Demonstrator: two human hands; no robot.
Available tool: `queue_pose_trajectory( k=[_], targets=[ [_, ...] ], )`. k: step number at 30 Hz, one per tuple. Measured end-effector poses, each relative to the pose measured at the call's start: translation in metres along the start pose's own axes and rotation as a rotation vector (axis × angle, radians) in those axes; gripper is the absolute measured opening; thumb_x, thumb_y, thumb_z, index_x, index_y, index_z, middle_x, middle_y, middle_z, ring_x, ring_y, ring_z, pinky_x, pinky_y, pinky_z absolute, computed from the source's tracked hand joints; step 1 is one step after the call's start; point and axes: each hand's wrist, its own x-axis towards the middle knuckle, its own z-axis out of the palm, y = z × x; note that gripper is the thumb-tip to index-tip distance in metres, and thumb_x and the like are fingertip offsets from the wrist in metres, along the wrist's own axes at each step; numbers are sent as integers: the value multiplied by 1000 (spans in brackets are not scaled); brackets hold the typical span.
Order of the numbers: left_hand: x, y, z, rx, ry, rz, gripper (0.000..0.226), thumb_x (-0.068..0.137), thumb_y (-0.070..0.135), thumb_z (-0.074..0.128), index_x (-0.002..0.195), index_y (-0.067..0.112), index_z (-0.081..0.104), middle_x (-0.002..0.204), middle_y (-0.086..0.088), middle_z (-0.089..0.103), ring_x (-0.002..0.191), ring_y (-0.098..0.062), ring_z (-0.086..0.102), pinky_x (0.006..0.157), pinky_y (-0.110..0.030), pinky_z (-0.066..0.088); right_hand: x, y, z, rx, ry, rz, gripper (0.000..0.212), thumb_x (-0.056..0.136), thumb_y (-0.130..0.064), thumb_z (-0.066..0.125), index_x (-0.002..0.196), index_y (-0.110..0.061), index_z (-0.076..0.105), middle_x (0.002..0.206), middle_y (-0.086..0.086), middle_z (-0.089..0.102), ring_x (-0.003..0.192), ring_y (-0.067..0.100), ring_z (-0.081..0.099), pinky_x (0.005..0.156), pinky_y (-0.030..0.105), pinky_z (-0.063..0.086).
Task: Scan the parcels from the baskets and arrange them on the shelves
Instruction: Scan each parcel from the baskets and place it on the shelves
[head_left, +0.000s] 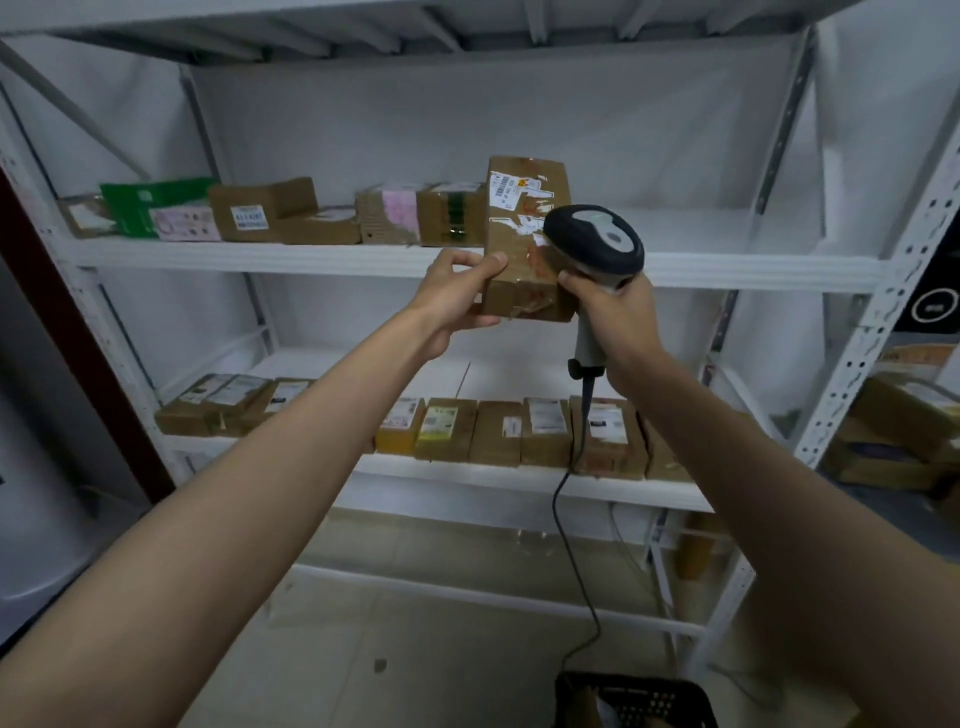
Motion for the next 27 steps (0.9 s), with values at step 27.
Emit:
queue_pose_trajectory(
  k=[27],
  targets=[
    [229,-2,-5,1100,185,635,52,82,46,79,118,17,56,130,-4,51,122,-23,46,101,-34,40,216,43,69,-182,51,80,41,86,-5,69,126,-11,59,116,10,67,106,24,65,93,40,58]
  ],
)
